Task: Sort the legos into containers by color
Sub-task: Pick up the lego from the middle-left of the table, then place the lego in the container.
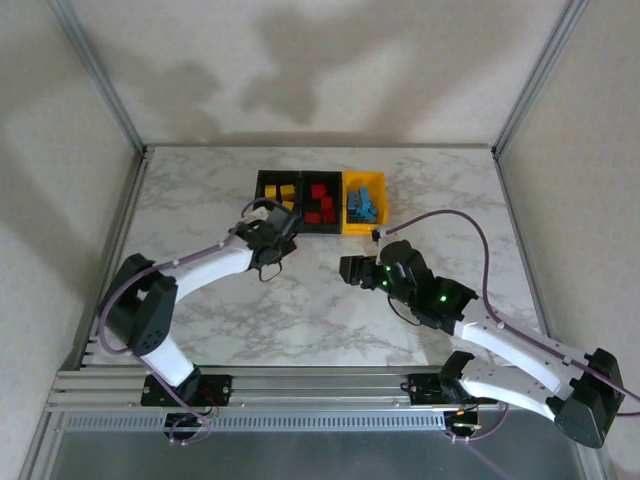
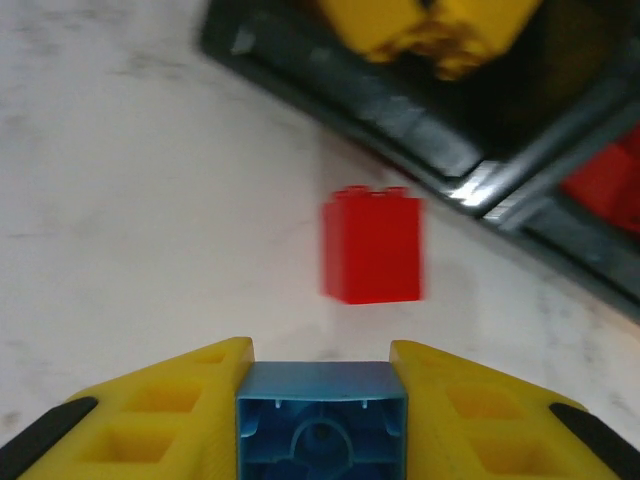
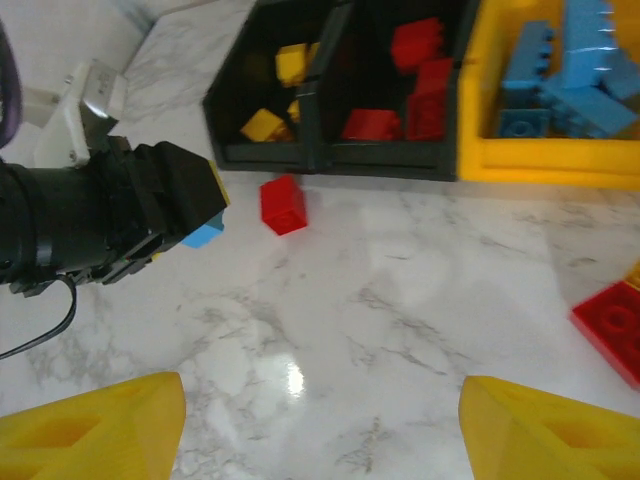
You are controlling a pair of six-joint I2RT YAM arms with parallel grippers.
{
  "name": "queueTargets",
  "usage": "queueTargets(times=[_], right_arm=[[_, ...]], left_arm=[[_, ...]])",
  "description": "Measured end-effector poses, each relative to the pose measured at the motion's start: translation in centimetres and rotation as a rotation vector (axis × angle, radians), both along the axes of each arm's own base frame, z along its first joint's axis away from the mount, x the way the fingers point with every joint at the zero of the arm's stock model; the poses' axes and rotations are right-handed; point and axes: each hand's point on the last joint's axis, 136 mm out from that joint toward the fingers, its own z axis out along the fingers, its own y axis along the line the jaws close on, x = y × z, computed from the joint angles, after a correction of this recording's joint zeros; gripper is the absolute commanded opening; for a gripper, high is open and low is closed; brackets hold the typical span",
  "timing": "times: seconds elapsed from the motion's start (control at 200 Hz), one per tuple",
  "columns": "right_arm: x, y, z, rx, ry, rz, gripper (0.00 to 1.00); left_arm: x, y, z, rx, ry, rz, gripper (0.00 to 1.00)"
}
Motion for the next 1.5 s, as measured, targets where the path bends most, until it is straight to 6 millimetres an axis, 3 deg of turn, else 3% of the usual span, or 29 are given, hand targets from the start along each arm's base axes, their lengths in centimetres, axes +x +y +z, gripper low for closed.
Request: queueTargets(times=[0.235,0.406,0.861,1.036,1.132,1.272,1.382,1.502], right_arm=[[0.5,-4.5,-0.3,0.014,0.034,-0.153,0.73],[0.2,-6.0,-0.8,0.011,0.05,-0.192,0.73],[-0.2,-7.3,-1.4,-0.003,0.068,-0.222,0.73],[-0.2,-7.5,-1.3,0.0,0.07,-0.227,0.73],[-0.3,-7.6,-1.2,0.004,0.069,-0.231,0.73],[-0.3,-7.8,-1.1,0.006,0.068,-0.234,0.73],[-0.3,-7.8,-1.1,0.005,0.068,-0.235,0.73],[-0.3,-7.8,-1.2,0.005,0.068,-0.235,0.73]], left_arm=[[3.9,-7.3,2.0,-0.044,-0.046,-0.103,0.36],[6.7,-11.5,3.7,-0.082,-0.087,-0.159,0.35],[13.0,-18.1,5.0,-0.085,-0.175,-0.277,0.35],[14.6,-19.5,4.2,-0.065,-0.179,-0.299,0.36],[14.9,-19.3,3.1,-0.047,-0.159,-0.302,0.38],[15.1,-18.9,2.0,-0.026,-0.136,-0.308,0.49],[15.2,-19.1,2.4,-0.041,-0.14,-0.317,0.55],[15.1,-19.2,2.5,-0.044,-0.138,-0.321,0.55]])
